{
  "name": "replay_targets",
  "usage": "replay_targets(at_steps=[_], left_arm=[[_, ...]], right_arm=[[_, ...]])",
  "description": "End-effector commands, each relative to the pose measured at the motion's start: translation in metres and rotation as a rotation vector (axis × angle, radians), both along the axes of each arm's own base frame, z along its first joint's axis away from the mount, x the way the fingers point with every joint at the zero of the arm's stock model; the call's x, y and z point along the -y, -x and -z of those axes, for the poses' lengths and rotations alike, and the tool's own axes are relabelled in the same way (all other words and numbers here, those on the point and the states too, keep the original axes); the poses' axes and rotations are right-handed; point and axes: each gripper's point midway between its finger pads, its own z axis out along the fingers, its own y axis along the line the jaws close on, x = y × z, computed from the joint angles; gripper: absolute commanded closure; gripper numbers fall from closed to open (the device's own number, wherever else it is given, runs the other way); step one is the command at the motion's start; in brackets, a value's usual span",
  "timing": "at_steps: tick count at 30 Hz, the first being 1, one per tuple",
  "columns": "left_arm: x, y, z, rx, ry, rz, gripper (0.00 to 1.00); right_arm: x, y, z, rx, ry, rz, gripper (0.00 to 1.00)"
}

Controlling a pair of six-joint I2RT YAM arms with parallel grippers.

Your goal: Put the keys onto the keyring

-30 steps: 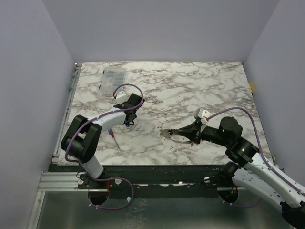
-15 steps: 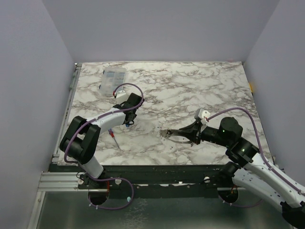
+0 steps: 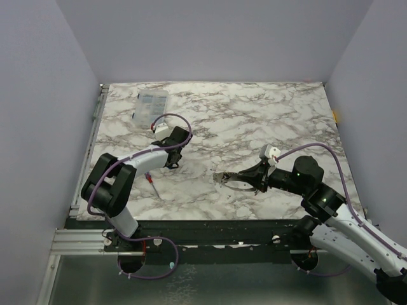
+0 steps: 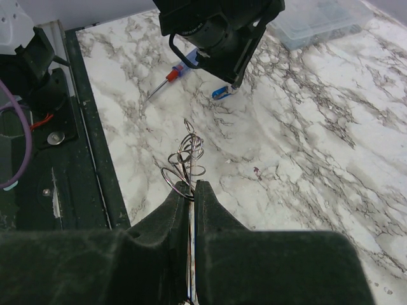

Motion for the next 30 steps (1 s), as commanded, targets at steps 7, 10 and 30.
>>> replay_targets(at_steps=[7, 10, 30], left_arm=[[0.001, 0.002, 0.01, -0.014, -0.002, 0.009, 0.71], [0.002, 0.002, 0.012, -0.015, 0.0, 0.011, 0.78], [0.009, 0.005, -0.004, 0.002, 0.002, 0.121, 1.0]], right_arm=[[-0.005, 0.005, -0.009, 0.011, -0.031, -0.033, 0.99], [-0.005, 0.005, -0.009, 0.011, -0.03, -0.033, 0.99], [-0.007, 0.006, -0.008, 0.01, -0.029, -0.039, 0.99]])
